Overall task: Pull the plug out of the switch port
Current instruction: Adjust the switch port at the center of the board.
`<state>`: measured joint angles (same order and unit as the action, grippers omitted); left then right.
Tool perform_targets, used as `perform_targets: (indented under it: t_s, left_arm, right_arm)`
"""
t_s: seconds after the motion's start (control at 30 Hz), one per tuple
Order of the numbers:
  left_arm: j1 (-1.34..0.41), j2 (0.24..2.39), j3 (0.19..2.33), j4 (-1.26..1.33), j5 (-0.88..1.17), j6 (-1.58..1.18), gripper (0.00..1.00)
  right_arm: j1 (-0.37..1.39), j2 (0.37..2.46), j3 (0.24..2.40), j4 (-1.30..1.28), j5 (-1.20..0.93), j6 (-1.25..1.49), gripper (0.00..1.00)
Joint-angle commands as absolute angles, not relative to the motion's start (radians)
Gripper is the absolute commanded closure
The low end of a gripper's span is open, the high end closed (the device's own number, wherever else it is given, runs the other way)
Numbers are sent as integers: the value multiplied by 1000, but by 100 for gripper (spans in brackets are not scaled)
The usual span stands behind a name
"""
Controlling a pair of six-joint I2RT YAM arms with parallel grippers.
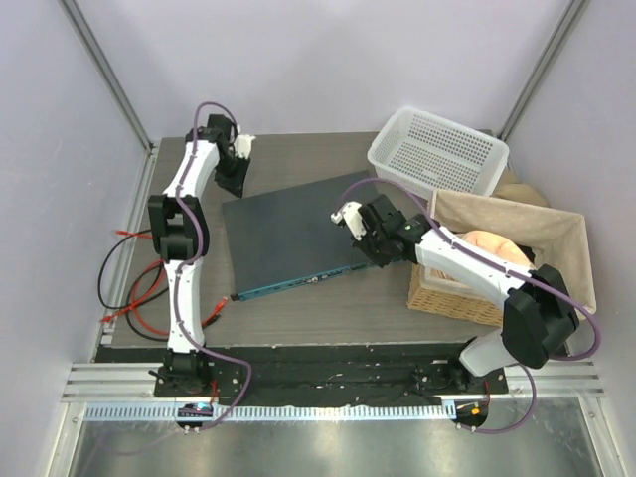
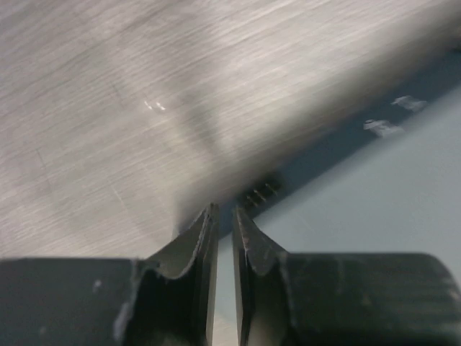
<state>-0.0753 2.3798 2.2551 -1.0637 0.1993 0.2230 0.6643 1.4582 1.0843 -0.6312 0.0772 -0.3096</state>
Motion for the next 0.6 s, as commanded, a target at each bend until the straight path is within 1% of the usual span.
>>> perform_targets:
  t_s: [0.0,0.13,0.3,0.33,0.47,0.57]
  left_arm:
    - [-72,2396,2257,-1130,137,264,83]
    - [-71,2370,2165,-1127,144,273,84]
    - [-72,2303,1981,-1134,186,294,84]
    - [-71,2290,1914,-1126,189,301,85]
    - [-71,2223,1767,-1112,207,324,86]
    - [-72,2163,1646,-1088,209,333,87]
  right_arm:
    - [663,1457,1039,-571,153,-304,99]
    - [663,1479,988,-546,173,-334,99]
    - [663,1566,962,-442,224,-426,99]
    - [663,1610,971,-430,232,-454,98]
    - [661,1733,1060,-377,252,-492,99]
    - [663,1834,1192,-373,241,-492,99]
